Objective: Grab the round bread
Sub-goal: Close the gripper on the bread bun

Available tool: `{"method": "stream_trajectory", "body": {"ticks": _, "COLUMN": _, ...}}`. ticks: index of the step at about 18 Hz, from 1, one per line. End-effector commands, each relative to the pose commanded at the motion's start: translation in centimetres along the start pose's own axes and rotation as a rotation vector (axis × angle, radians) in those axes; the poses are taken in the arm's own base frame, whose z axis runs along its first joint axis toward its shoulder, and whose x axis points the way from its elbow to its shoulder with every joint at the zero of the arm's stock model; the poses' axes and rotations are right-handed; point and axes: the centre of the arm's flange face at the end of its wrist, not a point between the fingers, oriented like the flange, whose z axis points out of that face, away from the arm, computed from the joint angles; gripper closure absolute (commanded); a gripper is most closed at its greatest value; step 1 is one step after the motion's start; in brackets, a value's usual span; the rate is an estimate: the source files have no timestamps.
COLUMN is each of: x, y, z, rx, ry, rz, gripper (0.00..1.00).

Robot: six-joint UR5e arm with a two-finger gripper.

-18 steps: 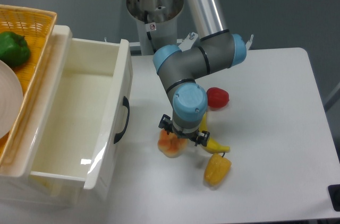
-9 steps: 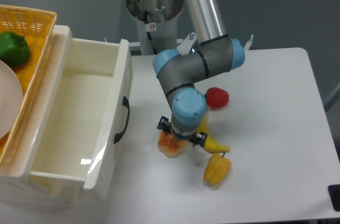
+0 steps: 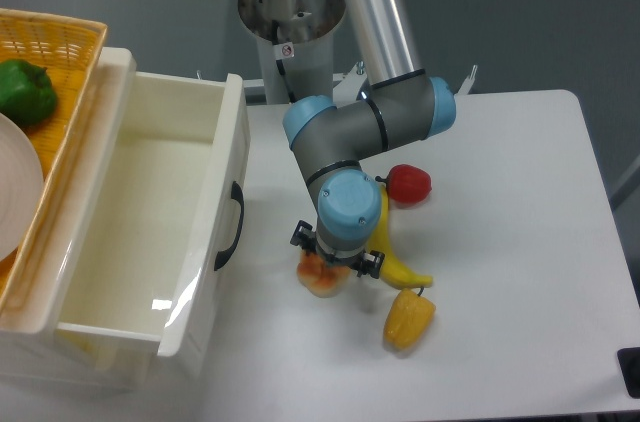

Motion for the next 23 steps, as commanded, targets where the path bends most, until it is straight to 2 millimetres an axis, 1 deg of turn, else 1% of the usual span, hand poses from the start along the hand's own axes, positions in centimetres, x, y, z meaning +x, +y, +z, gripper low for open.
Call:
{"method": "stream_trajectory", "body": {"ticks": 6, "x": 0.33, "y": -0.32, "z": 0.69, "rx": -0.010, "ry": 0.005, "rz": 0.006, "gripper": 0.00}}
{"method": "stream_trajectory", "body": {"ticks": 10, "x": 0.39, "y": -0.37, "z": 0.79, "rx": -0.012, "ry": 0.005, "rz": 0.007, "gripper": 0.00}}
{"method": "stream_trajectory", "body": {"ticks": 12, "x": 0.39, "y": -0.37, "z": 0.79, "rx": -0.012, "ry": 0.005, "rz": 0.006, "gripper": 0.08}}
{"method": "stream_trajectory", "body": {"ticks": 13, "x": 0.27, "y": -0.36, "z": 0.72, "rx": -0.011, "ry": 0.004, "rz": 0.004, "gripper": 0.13}}
{"method": "stream_trajectory", "body": {"ticks": 15, "x": 0.29, "y": -0.37, "z": 0.72, "rx": -0.010, "ry": 0.005, "rz": 0.003, "gripper": 0.32}}
{"method": "stream_trajectory", "body": {"ticks": 18, "x": 0.25, "y": -0.39, "z": 0.65, "rx": -0.010, "ry": 0.003, "rz": 0.003, "gripper": 0.50}}
{"method": "stream_trajectory", "body": {"ticks": 21, "x": 0.26, "y": -0.38, "z": 0.66, "rx": -0.011, "ry": 0.004, "rz": 0.003, "gripper": 0.77}}
{"method": "stream_trajectory", "body": {"ticks": 22, "x": 0.26, "y": -0.38, "z": 0.66, "rx": -0.011, "ry": 0.004, "rz": 0.003, "gripper": 0.85}}
{"method": "stream_trajectory", "body": {"ticks": 23, "x": 0.24, "y": -0.40, "z": 0.50, "rx": -0.009, "ry": 0.002, "rz": 0.003, "gripper": 0.91}}
